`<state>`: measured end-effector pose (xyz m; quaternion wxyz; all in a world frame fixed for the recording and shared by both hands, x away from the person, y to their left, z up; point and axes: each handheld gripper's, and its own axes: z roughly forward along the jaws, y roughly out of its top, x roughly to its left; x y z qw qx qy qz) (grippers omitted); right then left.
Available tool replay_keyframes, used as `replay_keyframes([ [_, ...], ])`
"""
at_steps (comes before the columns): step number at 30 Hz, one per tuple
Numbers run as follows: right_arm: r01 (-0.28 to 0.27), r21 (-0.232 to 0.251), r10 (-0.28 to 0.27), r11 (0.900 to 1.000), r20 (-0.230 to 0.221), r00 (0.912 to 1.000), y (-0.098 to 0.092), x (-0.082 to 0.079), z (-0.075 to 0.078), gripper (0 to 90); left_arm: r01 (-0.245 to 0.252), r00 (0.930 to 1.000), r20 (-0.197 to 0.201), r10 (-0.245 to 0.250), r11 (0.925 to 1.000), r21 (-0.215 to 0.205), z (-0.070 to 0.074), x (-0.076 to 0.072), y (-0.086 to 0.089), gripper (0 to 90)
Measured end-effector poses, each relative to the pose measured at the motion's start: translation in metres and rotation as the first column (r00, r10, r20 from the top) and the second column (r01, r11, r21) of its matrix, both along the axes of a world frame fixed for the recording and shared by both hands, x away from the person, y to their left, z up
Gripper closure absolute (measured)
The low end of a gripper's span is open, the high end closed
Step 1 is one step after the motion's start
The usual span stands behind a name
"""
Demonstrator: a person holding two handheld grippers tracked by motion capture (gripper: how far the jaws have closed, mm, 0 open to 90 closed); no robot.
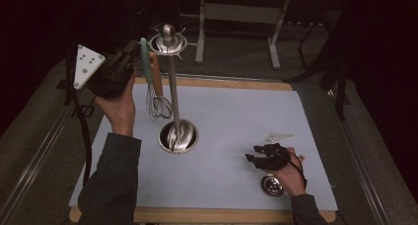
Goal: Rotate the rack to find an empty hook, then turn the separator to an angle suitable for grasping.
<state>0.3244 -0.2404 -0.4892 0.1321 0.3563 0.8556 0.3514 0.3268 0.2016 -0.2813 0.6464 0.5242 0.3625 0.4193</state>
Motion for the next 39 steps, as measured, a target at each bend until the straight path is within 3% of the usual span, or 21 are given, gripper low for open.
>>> replay_keyframes([
  [31, 0.01, 0.001, -0.01, 1.0, 0.001, 0.9999, -0.003, 0.0, 0.0, 50.4, -0.023, 0.9995, -0.02, 0.024, 0.9997, 0.012, -0.005, -0.001, 0.006, 89.4],
  [39, 0.034, 0.018, -0.034, 0.999, 0.002, 0.9994, -0.014, 0.001, 0.004, 50.1, -0.025, 0.9986, -0.043, 0.029, 0.9959, 0.087, -0.016, -0.01, 0.009, 85.6],
])
